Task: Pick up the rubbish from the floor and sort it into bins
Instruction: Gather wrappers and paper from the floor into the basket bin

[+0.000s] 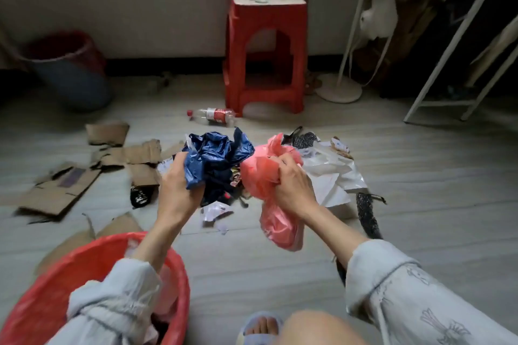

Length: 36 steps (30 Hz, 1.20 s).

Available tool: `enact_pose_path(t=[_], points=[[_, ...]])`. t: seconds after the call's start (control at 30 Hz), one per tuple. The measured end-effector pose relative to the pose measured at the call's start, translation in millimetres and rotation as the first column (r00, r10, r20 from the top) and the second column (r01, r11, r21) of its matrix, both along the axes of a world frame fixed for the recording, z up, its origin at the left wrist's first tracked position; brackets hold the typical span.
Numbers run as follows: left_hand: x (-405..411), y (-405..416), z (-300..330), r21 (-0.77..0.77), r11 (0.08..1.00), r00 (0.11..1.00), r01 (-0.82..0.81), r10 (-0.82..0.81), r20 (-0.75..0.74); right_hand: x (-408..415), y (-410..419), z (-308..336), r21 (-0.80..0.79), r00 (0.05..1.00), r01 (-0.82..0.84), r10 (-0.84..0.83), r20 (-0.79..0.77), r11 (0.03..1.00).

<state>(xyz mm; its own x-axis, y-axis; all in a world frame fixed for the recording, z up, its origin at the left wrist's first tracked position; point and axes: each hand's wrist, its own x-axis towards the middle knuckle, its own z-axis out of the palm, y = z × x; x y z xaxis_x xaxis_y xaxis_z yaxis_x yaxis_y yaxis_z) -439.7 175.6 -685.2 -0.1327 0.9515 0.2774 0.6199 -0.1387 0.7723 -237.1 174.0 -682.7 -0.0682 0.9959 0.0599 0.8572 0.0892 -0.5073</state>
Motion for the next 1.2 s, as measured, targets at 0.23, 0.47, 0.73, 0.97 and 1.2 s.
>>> enact_pose_path(t=[0.23, 0.47, 0.73, 0.97, 1.2], points=[[-128.3, -97.8, -25.5, -0.051, 0.936, 0.938, -0.347, 0.347, -0.001, -124.9, -26.4, 39.3, 0.050, 0.829, -0.457, 0.405, 0.386, 0.888], [-171.2, -167.9, -73.4, -0.257, 0.861, 0.897, -0.439, 0.405, -0.175, -195.0, -64.6, 9.2, -0.062, 0.815, -0.476, 0.467, 0.343, 0.877], [-137.4, -203.4, -111.6, -0.558, 0.721, 0.727, -0.411, -0.109, -0.678, -196.0, -76.7, -22.8, -0.166, 0.840, -0.403, 0.436, 0.325, 0.900], [-144.1, -181.5, -111.7, -0.909, 0.374, 0.719, -0.182, -0.580, -0.383, -201.6, -79.2, -39.2, -0.190, 0.817, -0.451, 0.489, 0.306, 0.872], [-146.3, -179.8, -137.8, -0.957, 0.271, 0.682, -0.099, -0.682, -0.264, -211.5, -74.7, -37.9, -0.180, 0.807, -0.479, 0.512, 0.294, 0.859]])
